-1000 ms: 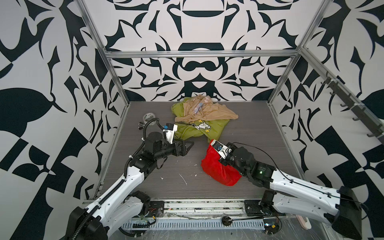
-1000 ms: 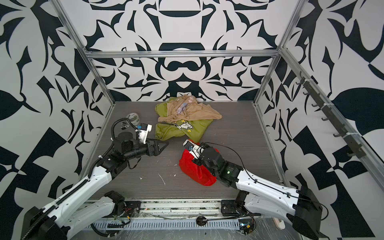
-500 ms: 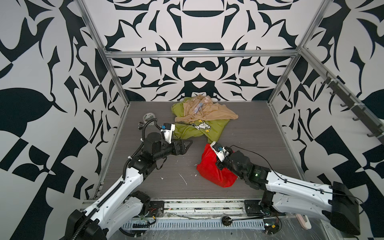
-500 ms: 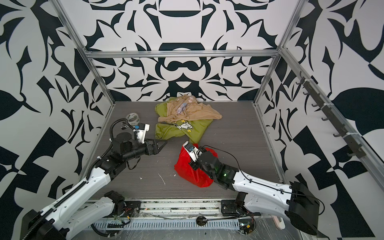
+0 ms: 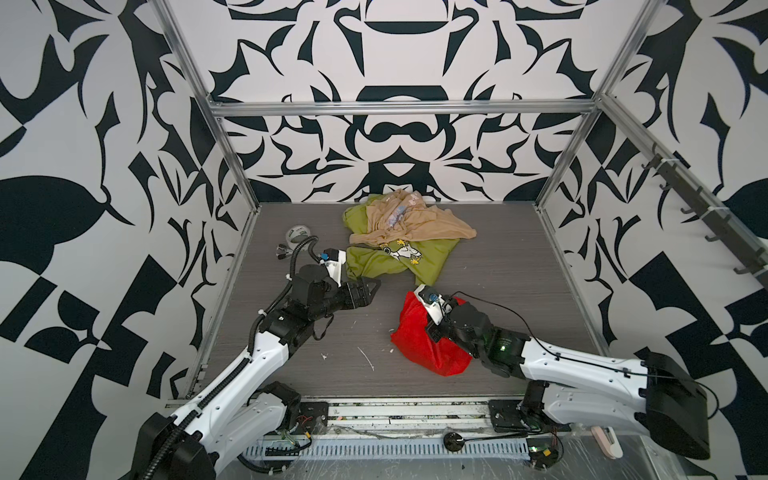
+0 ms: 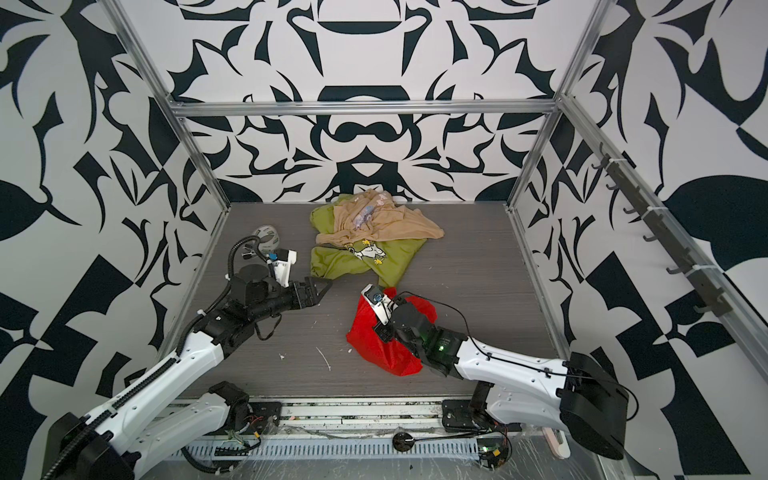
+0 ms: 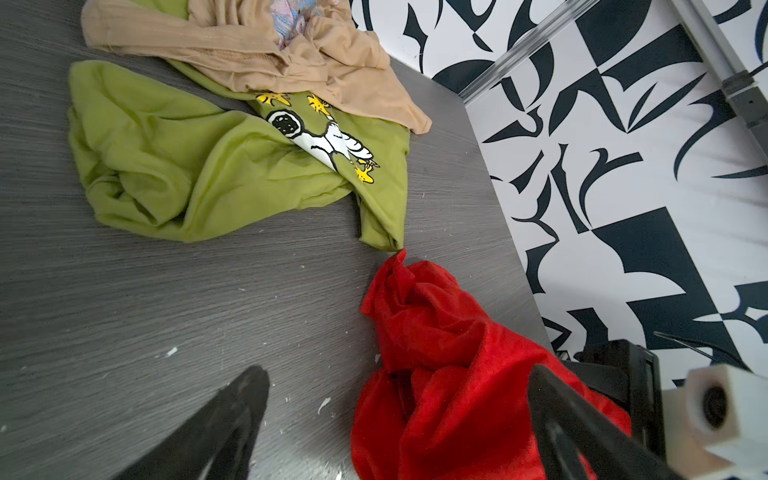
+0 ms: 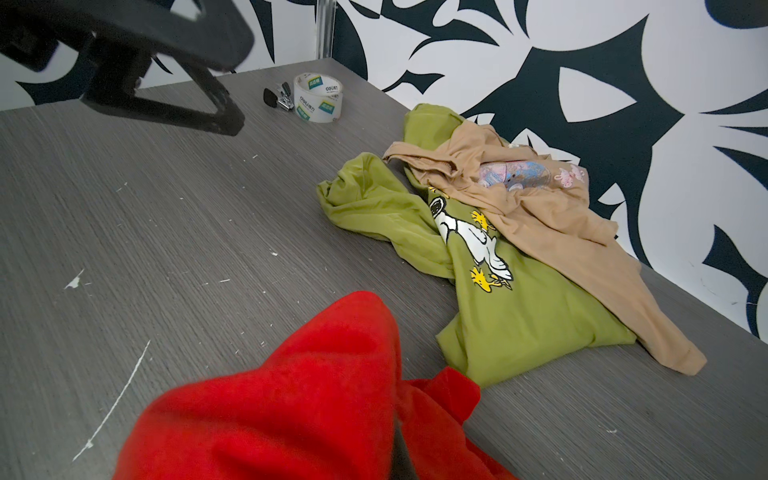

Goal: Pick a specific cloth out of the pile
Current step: 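Carry the red shirt with the right gripper toward the robot and lower it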

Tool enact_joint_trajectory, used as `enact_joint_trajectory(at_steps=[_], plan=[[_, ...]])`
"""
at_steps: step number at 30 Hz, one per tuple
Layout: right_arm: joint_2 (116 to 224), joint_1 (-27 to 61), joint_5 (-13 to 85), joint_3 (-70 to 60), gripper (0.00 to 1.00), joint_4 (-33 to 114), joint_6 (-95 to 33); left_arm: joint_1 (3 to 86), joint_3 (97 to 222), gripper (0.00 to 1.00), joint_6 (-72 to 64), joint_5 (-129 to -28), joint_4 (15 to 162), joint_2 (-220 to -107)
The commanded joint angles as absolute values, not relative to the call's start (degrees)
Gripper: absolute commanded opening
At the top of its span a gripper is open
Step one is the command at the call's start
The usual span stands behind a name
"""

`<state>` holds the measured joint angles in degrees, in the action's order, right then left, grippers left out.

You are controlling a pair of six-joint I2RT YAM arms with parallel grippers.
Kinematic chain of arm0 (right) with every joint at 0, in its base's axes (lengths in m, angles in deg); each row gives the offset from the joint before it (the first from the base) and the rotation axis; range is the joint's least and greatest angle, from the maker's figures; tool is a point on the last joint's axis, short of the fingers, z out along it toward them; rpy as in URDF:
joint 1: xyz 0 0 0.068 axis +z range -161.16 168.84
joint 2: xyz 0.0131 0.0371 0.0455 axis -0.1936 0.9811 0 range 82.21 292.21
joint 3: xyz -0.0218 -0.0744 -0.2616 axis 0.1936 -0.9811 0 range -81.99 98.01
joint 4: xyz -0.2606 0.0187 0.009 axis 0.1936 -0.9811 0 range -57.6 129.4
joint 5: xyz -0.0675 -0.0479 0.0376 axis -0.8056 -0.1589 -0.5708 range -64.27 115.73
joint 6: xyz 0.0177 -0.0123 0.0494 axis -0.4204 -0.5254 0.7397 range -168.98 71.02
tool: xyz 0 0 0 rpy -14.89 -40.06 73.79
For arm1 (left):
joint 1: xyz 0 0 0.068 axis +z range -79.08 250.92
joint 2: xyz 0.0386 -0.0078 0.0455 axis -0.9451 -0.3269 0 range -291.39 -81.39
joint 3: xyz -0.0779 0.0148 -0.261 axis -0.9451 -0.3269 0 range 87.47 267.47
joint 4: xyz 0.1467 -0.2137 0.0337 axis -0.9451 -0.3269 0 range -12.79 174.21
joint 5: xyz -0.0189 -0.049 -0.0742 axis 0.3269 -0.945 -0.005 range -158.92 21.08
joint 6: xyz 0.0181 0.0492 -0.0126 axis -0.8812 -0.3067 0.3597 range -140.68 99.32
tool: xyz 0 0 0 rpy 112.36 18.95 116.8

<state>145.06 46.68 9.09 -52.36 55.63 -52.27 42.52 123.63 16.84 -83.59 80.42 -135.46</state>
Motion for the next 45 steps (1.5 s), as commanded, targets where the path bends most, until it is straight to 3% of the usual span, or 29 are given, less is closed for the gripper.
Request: enact_joint_trajectory(at_steps=[1,23,45], plan=[[145.0,47.2,9.2,-50.4,0.0,58.7,-51.1,42.5,125.6,0.99,16.9,-82.0,78.8,-135.4],[152.0,52.7,7.6,-52.7,0.0,62.2,-50.0,42.6,123.4,0.99,16.9,-81.8,80.7,-136.6],[172.7,57.1,14.1,-50.5,0.02,75.6,-48.3,42.5,121.4,1.0,16.0,-79.6,79.4,-132.7]])
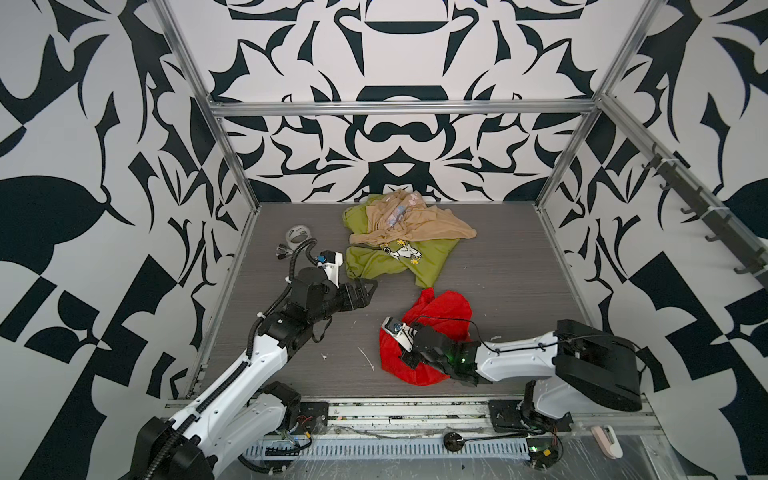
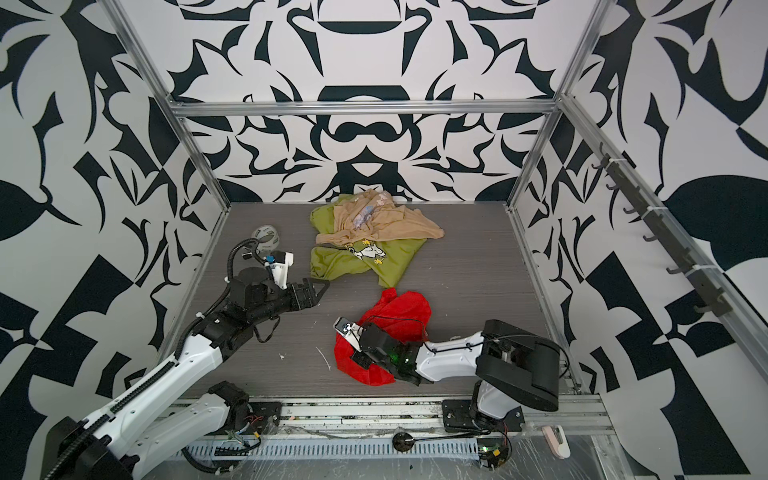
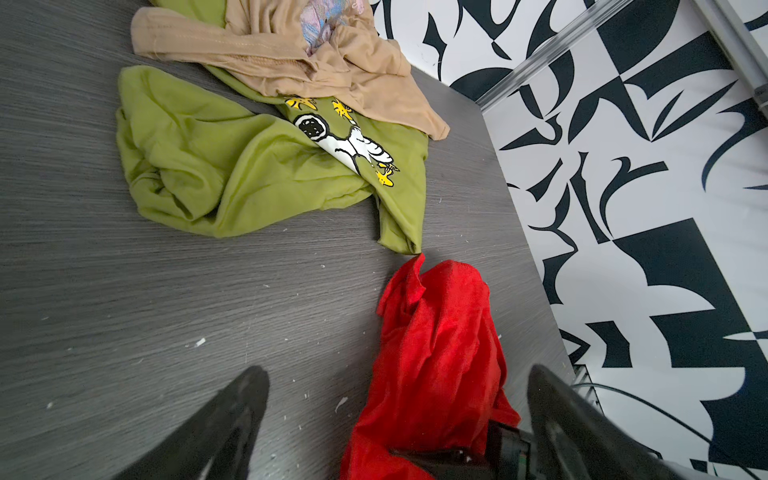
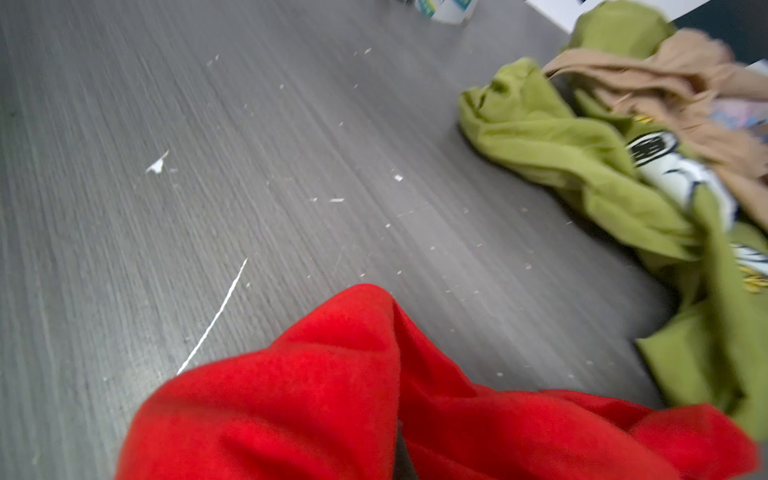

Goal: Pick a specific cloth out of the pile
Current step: 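Carry the red shirt with the right gripper toward the robot and lower it, then open the right gripper to release the red shirt on the table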

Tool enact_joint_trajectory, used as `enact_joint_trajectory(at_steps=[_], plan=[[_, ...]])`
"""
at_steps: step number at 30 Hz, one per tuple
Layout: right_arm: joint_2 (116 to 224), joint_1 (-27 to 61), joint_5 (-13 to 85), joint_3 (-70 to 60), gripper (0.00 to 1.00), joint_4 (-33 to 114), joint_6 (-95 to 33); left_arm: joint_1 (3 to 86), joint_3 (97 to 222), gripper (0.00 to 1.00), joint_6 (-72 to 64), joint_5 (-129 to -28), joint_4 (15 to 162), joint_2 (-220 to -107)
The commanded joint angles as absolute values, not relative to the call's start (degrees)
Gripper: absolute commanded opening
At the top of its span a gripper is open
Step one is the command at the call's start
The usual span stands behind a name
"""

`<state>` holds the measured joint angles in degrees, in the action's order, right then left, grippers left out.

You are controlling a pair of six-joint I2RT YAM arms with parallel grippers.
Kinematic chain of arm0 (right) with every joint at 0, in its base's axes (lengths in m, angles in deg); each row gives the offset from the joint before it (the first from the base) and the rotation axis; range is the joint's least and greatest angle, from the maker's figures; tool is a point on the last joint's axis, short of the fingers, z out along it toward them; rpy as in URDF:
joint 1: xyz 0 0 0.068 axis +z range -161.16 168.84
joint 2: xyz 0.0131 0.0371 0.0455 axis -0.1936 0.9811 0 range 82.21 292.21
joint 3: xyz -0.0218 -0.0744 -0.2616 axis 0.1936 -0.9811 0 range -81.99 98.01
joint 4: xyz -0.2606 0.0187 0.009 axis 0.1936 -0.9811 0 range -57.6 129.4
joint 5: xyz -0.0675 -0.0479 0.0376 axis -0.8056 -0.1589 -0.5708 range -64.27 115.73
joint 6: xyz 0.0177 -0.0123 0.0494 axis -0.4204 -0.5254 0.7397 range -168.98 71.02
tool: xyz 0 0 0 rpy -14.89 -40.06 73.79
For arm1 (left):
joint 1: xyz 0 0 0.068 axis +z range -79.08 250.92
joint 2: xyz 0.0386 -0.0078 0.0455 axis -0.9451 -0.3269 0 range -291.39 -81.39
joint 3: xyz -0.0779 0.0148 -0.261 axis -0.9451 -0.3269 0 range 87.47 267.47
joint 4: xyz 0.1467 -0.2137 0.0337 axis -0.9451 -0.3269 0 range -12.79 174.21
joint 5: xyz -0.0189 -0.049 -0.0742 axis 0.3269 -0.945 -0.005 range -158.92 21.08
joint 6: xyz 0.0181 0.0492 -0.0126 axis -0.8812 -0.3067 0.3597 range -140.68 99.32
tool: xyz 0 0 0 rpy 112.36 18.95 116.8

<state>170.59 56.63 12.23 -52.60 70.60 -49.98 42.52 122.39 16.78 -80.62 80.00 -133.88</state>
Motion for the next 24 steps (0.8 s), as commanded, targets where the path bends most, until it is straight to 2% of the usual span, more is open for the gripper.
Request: enact_joint_trajectory(at_steps=[1,4,8,10,12,16,21,24], plan=[[173.9,57.4,14.1,-50.4,0.04,76.3,-48.0,42.6,121.5,0.99,15.7,-79.5,79.5,-132.6],[176.3,57.8,16.4,-50.0,0.18,77.6,-47.4,42.6,121.6,1.0,14.8,-79.3,80.0,-132.2],[173.9,58.1,13.2,-50.3,0.5,74.4,-47.3,42.8,122.1,0.99,13.8,-78.6,79.9,-131.9],[171.2,58.1,10.8,-50.9,0.61,71.8,-47.5,42.8,122.1,0.99,13.7,-78.5,79.9,-131.9],[167.3,58.1,9.2,-51.1,0.68,67.7,-48.2,42.9,121.9,0.99,13.6,-78.3,80.0,-131.9],[157.2,58.1,7.5,-50.0,0.77,54.9,-48.9,43.0,121.7,0.99,12.3,-76.6,79.8,-131.0],[141.3,57.9,1.9,-52.1,0.95,45.7,-54.7,43.2,117.3,0.99,11.6,-62.8,81.4,-128.4],[135.4,56.2,0.7,-53.0,0.97,43.6,-57.6,43.3,114.3,0.99,10.7,-59.1,84.6,-126.1]])
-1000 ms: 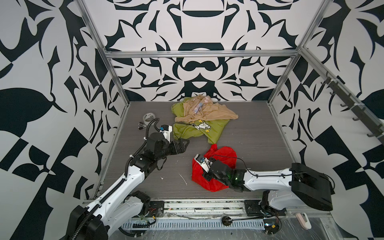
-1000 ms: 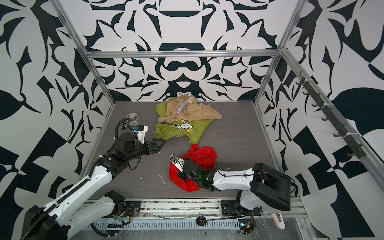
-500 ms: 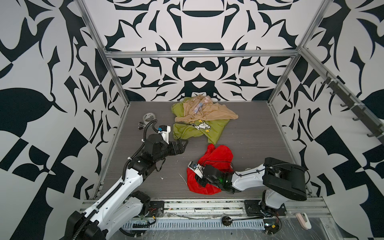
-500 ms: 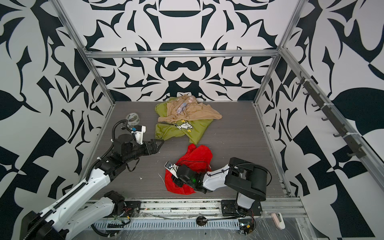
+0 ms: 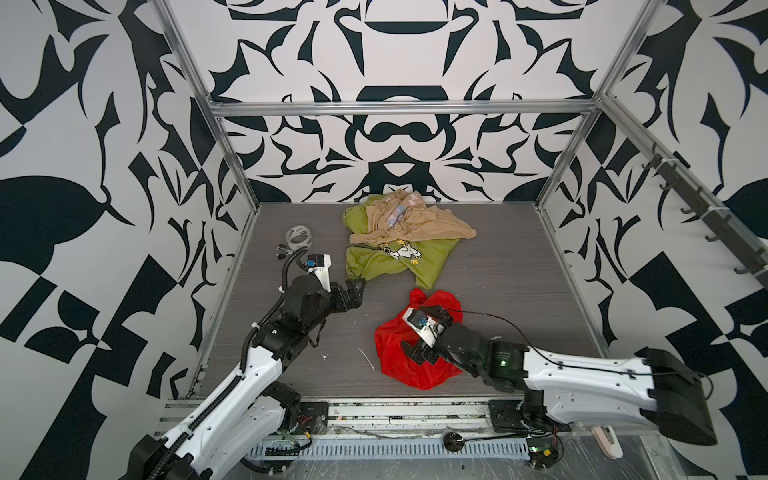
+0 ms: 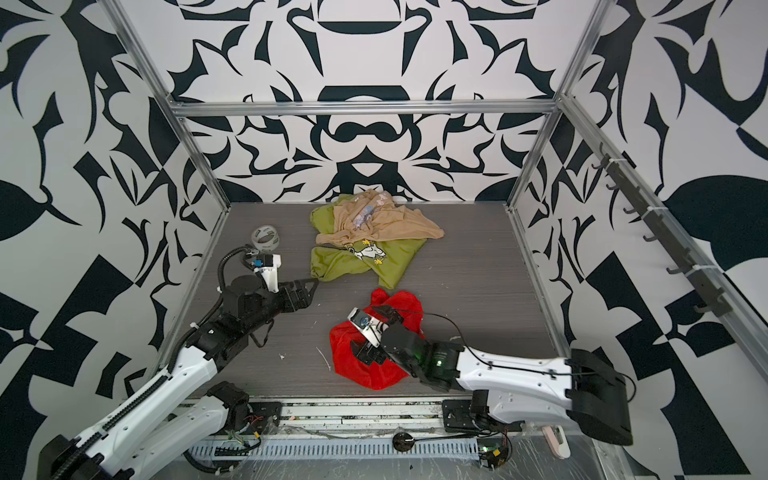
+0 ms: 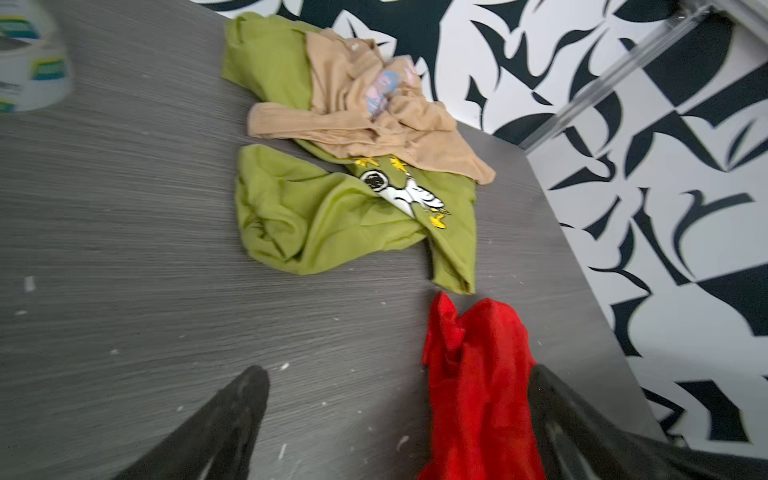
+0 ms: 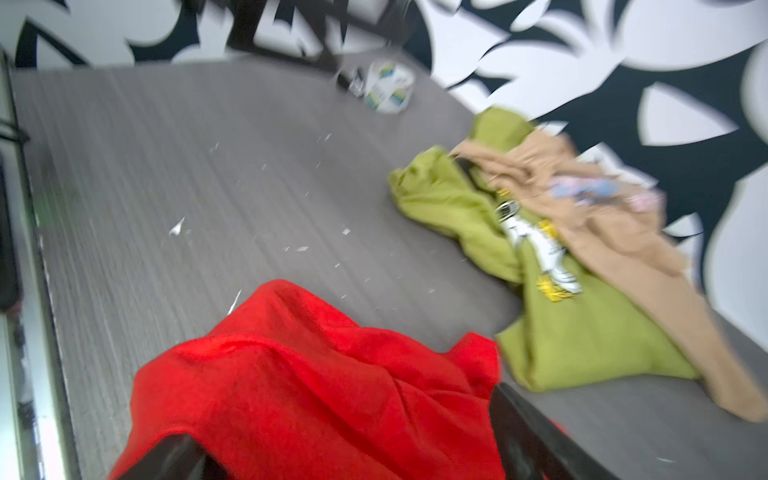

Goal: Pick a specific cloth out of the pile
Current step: 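Open the right gripper to release the red shirt on the table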

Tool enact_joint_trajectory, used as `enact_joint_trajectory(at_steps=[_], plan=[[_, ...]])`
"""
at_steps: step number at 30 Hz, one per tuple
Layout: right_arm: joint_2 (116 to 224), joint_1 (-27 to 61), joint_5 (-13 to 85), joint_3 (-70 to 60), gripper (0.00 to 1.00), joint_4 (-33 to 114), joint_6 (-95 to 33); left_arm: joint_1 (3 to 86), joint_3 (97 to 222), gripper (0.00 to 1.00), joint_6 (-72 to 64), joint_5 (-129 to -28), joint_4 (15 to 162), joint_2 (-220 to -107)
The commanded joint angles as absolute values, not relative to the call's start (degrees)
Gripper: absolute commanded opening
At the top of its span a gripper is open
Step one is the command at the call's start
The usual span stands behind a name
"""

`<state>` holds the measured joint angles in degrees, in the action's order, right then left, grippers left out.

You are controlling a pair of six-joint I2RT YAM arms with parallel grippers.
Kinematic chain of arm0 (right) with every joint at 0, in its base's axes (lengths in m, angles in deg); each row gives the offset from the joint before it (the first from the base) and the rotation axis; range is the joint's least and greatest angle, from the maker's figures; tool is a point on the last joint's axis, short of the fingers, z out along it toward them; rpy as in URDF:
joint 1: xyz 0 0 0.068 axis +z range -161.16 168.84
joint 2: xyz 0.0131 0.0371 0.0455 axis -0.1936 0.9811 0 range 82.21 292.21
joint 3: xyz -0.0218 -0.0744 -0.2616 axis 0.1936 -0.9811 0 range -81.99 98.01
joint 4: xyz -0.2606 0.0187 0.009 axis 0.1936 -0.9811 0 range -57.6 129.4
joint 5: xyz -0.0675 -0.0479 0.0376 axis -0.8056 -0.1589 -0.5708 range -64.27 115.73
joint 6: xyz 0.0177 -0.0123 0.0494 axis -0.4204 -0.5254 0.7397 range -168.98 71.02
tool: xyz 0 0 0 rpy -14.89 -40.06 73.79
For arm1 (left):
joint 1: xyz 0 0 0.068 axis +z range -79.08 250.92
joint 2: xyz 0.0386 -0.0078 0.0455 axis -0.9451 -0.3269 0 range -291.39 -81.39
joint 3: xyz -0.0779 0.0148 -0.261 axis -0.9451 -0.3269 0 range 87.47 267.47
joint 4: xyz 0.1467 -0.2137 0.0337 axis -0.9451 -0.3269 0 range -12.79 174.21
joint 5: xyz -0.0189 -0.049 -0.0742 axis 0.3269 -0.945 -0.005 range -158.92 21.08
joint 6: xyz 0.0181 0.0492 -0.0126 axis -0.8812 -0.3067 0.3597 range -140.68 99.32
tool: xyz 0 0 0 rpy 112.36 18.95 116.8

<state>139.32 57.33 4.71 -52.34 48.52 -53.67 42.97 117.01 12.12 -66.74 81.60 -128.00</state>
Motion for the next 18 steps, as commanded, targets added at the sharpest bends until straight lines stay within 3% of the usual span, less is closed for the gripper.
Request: enact_joint_trajectory(at_steps=[1,4,8,12,18], plan=[[134.1,55.6,0.5,-53.0,0.96,42.9,-58.0,43.4,113.6,1.0,10.4,-58.3,85.3,-124.9],[130.0,52.2,2.4,-53.6,0.95,42.9,-58.2,43.5,112.0,0.99,7.4,-58.1,87.6,-121.5],[128.4,48.2,12.8,-51.6,0.94,39.2,-56.0,43.6,111.6,0.99,5.3,-60.6,87.7,-119.3],[133.2,48.2,25.0,-44.6,0.96,24.3,-52.8,43.6,112.6,0.99,4.8,-62.9,86.9,-119.6],[136.9,48.1,33.1,-31.8,0.99,0.6,-47.0,43.6,115.2,0.99,2.6,-64.8,84.1,-120.4]])
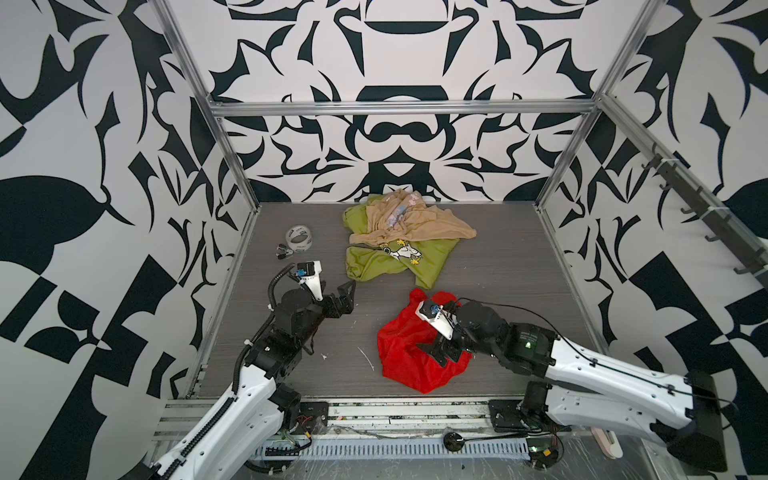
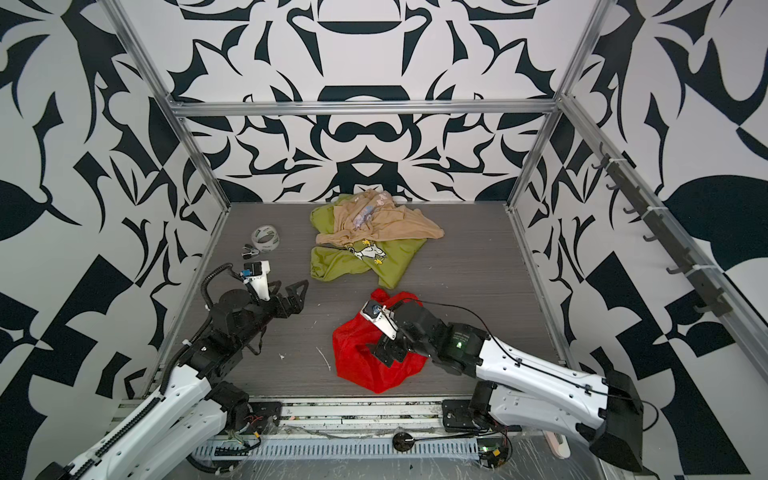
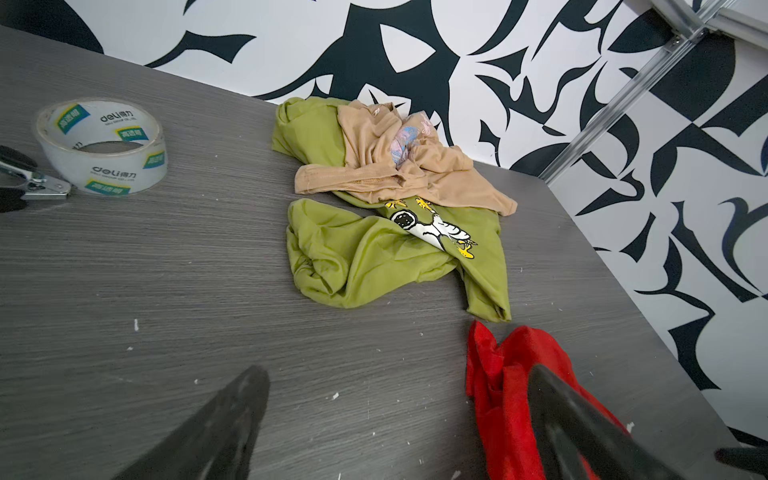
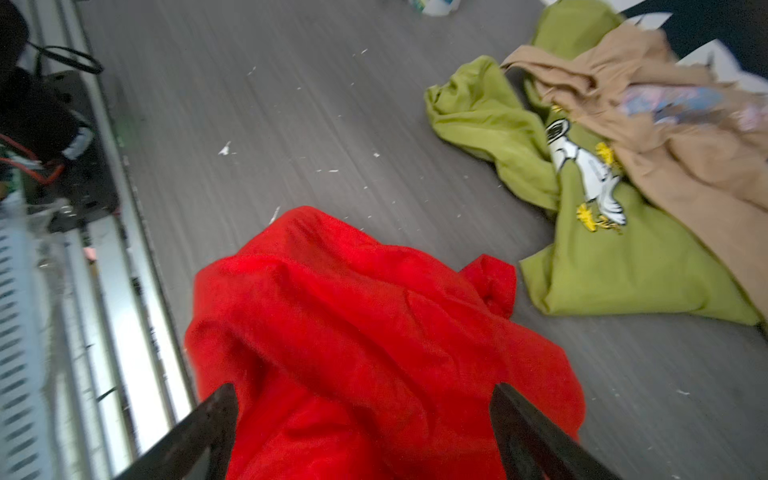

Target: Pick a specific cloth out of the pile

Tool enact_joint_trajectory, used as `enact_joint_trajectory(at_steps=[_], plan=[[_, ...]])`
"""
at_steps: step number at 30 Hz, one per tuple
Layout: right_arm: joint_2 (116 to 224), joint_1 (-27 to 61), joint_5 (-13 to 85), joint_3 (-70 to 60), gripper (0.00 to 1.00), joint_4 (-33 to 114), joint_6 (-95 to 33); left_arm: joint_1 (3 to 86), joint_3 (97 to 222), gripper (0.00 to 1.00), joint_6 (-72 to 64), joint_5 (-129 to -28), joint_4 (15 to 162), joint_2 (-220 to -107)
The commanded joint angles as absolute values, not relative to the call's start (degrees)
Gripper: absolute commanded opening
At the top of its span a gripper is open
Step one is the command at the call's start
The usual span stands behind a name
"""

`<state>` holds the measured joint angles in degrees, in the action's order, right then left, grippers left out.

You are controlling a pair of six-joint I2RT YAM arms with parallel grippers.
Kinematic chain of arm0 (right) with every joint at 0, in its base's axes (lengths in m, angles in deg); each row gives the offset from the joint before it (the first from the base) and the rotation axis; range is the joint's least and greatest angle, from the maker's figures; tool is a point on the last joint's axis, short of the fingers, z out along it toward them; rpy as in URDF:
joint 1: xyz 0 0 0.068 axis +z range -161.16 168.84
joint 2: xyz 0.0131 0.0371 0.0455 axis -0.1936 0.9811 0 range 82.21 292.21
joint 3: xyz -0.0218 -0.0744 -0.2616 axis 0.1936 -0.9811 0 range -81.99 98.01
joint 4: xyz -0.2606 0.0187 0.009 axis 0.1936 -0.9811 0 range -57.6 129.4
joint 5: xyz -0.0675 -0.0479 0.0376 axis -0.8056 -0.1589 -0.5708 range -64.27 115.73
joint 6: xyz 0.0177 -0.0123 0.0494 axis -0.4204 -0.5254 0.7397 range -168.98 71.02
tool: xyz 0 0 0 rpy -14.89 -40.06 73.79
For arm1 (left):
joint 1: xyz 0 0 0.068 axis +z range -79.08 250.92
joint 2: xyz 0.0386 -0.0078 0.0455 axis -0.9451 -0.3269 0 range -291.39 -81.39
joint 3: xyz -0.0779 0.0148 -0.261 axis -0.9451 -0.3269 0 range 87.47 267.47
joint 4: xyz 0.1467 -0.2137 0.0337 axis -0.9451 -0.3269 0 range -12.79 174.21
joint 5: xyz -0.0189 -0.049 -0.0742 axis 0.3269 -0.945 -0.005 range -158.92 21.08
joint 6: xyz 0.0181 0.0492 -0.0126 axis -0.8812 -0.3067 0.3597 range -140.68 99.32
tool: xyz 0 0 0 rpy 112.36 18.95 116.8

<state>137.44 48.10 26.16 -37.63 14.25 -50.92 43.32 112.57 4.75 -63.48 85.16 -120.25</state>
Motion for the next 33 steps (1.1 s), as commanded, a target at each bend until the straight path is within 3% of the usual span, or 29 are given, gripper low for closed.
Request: enact_joint_trajectory(at_steps=[1,4,7,13,17,19,26,29,33], plan=[[136.9,48.1,33.3,-30.4,0.99,-1.1,-46.5,43.6,115.7,0.99,1.9,-64.8,83.4,-120.6],[137.2,47.4,29.2,-26.0,0.99,-6.8,-46.6,43.6,117.2,0.99,-1.1,-63.3,80.7,-121.4],[135.6,43.6,22.5,-27.1,0.99,-3.1,-47.2,43.7,117.9,0.99,-4.3,-57.8,77.4,-122.9],[131.6,29.0,8.1,-43.4,0.99,23.2,-55.6,45.4,112.6,0.99,-17.7,-39.8,86.7,-130.2],[134.0,16.0,-5.2,-54.8,0.99,45.8,-53.8,54.9,106.8,0.99,-20.7,-48.6,100.9,-137.1],[137.5,10.3,-3.5,-59.7,0.99,57.1,-54.6,59.8,106.7,0.99,-19.1,-55.1,105.1,-140.8],[151.7,-0.9,2.2,-68.2,0.99,86.9,-53.3,65.5,109.9,0.99,-21.2,-65.2,123.2,-159.9],[156.9,-4.2,8.8,-68.9,1.0,91.9,-49.0,66.8,110.5,1.0,-22.5,-66.5,126.9,-163.9],[168.6,-5.3,10.6,-69.4,1.0,103.7,-47.7,67.2,109.0,1.0,-22.4,-65.9,135.9,-170.7]])
